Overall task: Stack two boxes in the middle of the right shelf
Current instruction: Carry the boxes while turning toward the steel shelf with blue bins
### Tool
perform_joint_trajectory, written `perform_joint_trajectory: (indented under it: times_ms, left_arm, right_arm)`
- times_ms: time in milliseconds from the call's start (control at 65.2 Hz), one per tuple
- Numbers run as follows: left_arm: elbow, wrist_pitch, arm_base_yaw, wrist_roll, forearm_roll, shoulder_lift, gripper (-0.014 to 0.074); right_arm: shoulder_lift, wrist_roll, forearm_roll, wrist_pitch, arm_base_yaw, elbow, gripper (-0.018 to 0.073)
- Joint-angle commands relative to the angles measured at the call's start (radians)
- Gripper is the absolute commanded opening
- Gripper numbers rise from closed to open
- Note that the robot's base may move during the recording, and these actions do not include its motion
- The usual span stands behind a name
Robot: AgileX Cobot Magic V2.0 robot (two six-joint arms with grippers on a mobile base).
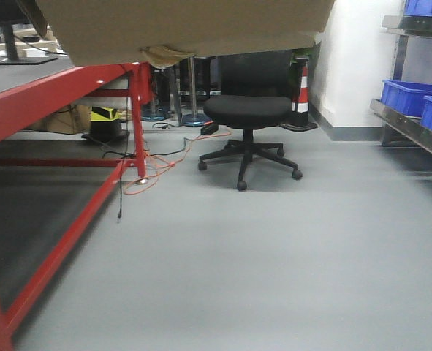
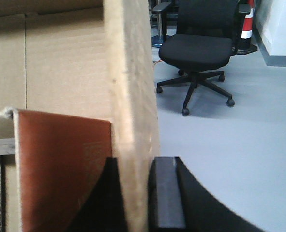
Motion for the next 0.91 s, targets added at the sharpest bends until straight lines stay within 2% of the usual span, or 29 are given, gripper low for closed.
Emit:
perform_joint_trajectory:
  times_ms: [0,890]
  left_arm:
    - [-0.010,-0.033,0.001,0.011,-0.006,-0.014,-0.0111]
    - [-0.010,-0.035,0.001,0.011,-0.004,-0.014,-0.0111]
  right_arm:
    - [-0.016,0.007,-0.003,-0.107,0.001,-0.015,-0.0151]
    - [-0.016,0.007,-0.003,-0.134,0.001,-0.015,-0.0151]
